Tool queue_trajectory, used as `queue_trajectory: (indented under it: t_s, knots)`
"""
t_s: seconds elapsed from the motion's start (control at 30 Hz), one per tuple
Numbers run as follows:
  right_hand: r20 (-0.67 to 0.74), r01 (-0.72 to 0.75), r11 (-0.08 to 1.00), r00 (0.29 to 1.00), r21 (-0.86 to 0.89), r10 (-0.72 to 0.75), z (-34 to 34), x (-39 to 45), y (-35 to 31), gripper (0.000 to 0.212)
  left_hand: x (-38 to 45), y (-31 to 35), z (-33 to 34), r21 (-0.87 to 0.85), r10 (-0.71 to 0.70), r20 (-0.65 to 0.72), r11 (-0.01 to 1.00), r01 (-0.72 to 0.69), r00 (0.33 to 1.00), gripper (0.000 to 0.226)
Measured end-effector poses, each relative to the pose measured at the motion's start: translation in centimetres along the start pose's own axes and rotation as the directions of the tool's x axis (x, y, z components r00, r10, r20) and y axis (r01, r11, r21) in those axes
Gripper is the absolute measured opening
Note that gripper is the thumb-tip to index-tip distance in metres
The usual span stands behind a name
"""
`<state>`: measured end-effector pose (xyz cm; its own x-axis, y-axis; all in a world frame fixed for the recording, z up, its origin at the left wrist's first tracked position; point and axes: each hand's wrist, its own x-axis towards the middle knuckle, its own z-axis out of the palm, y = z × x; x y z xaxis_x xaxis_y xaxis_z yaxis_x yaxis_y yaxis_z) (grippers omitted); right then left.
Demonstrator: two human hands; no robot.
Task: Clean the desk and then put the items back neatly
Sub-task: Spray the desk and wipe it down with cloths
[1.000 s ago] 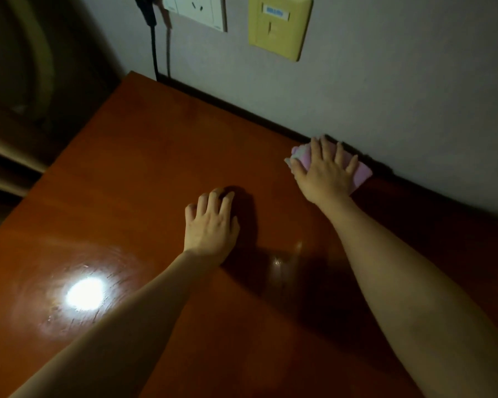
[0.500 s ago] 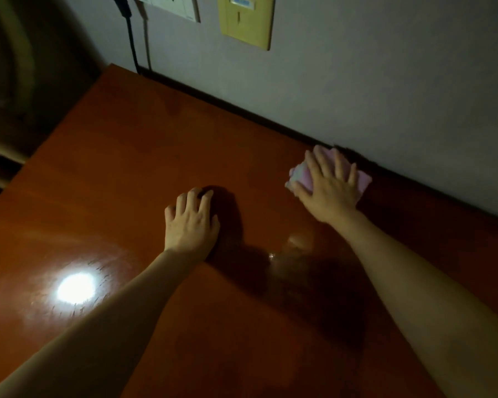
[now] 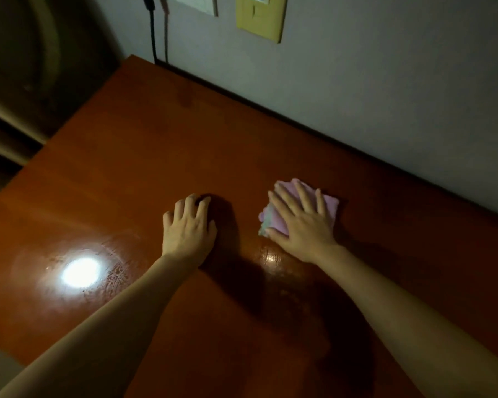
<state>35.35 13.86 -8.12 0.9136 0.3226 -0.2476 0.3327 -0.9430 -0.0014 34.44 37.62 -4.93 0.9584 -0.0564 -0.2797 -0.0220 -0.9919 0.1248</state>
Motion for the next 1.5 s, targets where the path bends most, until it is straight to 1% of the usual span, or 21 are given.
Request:
queue_trajectory:
  t_s: [0.1, 0.2, 0.27, 0.3, 0.37, 0.5, 0.57, 0.6, 0.67, 0.73, 0.83, 0.93, 1.0, 1.07, 1.2, 1.27, 1.3, 1.37, 1.4, 1.43, 1.5]
  knots:
    - [0.009, -0.236, 0.971, 0.972, 0.024, 0.236, -0.4, -0.8, 3.6, 0.081, -0.5, -0.3, 0.1, -0.033, -0.011, -0.002, 0.999, 0.011, 1.0, 0.052]
    - [0.007, -0.482, 0.864, 0.874, 0.144, 0.486, -1.5, 2.3, 3.7, 0.074, -1.6, -1.2, 0.1, -0.045, -0.01, -0.025, 0.999, 0.009, 1.0, 0.052]
    - [0.001, -0.554, 0.804, 0.824, 0.217, 0.567, -2.2, 5.2, 2.1, 0.076, -2.2, -2.2, 0.2, -0.038, -0.009, -0.032, 0.999, 0.008, 0.999, 0.053]
    - [0.001, -0.544, 0.809, 0.83, 0.224, 0.558, -2.4, 6.3, 0.9, 0.078, -2.5, -2.9, 0.3, -0.034, -0.015, -0.034, 0.999, 0.014, 0.999, 0.053]
    - [0.002, -0.453, 0.871, 0.887, 0.188, 0.461, -2.5, 7.2, -1.9, 0.079, -3.0, -4.0, 0.5, -0.038, -0.04, -0.034, 0.999, 0.038, 0.999, 0.052]
    - [-0.029, -0.143, 0.987, 0.989, 0.067, 0.146, -1.0, 3.3, -9.0, 0.082, -4.3, -4.9, 0.5, -0.039, -0.087, -0.021, 0.995, 0.087, 0.996, 0.052]
    - [0.002, 0.014, 1.0, 1.0, 0.007, -0.014, -0.3, -0.3, -9.7, 0.082, -4.7, -4.5, 0.4, -0.041, -0.077, -0.014, 0.996, 0.076, 0.997, 0.053]
    - [0.011, 0.058, 0.998, 0.998, -0.022, -0.057, 0.2, -1.9, -8.9, 0.081, -4.8, -4.3, 0.4, -0.039, -0.064, -0.01, 0.997, 0.064, 0.998, 0.053]
    - [0.034, 0.033, 0.999, 0.999, -0.035, -0.031, 1.0, -4.7, -6.0, 0.083, -5.2, -3.6, 0.3, -0.027, -0.025, -0.001, 0.999, 0.024, 1.0, 0.053]
    - [0.04, -0.132, 0.991, 0.99, 0.005, 0.132, 0.9, -6.2, -3.1, 0.085, -5.6, -3.1, 0.2, -0.02, 0.021, 0.002, 1.0, -0.021, 1.0, 0.052]
    - [0.033, -0.4, 0.915, 0.917, 0.052, 0.398, -0.2, -4.5, -1.6, 0.08, -6.4, -3.3, 0.2, -0.029, 0.06, -0.011, 0.998, -0.06, 0.998, 0.052]
    - [0.032, -0.561, 0.807, 0.824, 0.185, 0.566, -1.4, 0.1, -3.8, 0.076, -7.2, -5.1, 0.6, -0.037, 0.014, -0.022, 0.999, -0.015, 1.0, 0.051]
    - [0.033, -0.544, 0.81, 0.834, 0.218, 0.551, -1.7, 2.6, -6.2, 0.078, -7.8, -6.6, 1.2, -0.031, -0.036, -0.008, 0.999, 0.036, 0.999, 0.052]
    - [0.014, -0.452, 0.874, 0.889, 0.181, 0.457, -1.7, 3.6, -9.0, 0.08, -8.6, -7.7, 1.7, -0.02, -0.067, -0.009, 0.998, 0.066, 0.998, 0.052]
    - [-0.012, -0.128, 0.99, 0.992, 0.066, 0.129, -0.5, -0.1, -15.0, 0.079, -10.1, -7.8, 1.9, -0.017, -0.074, -0.017, 0.997, 0.074, 0.997, 0.053]
    - [0.012, 0.056, 0.998, 0.998, 0.011, -0.056, 0.5, -4.0, -15.9, 0.08, -10.7, -7.1, 1.8, -0.023, -0.053, -0.017, 0.998, 0.052, 0.998, 0.052]
    - [0.035, 0.103, 0.995, 0.994, -0.008, -0.103, 1.2, -6.0, -15.5, 0.08, -10.9, -6.7, 1.7, -0.02, -0.03, -0.016, 0.999, 0.03, 0.999, 0.052]
    - [0.068, 0.086, 0.996, 0.994, -0.036, -0.083, 2.1, -8.8, -13.1, 0.079, -11.5, -6.3, 1.7, -0.008, 0.026, -0.02, 1.0, -0.026, 0.999, 0.051]
    - [0.062, 0.022, 0.999, 0.998, -0.031, -0.02, 2.1, -9.4, -11.5, 0.081, -11.9, -6.4, 1.6, -0.002, 0.048, -0.026, 0.999, -0.048, 0.999, 0.051]
    - [0.052, -0.081, 0.997, 0.995, -0.007, 0.082, 1.8, -9.5, -10.0, 0.085, -12.3, -6.6, 1.4, 0.0, 0.06, -0.034, 0.998, -0.06, 0.998, 0.051]
    - [0.051, -0.3, 0.953, 0.953, 0.053, 0.297, 1.1, -8.6, -8.4, 0.088, -13.3, -7.6, 1.3, -0.005, 0.056, -0.047, 0.998, -0.057, 0.997, 0.05]
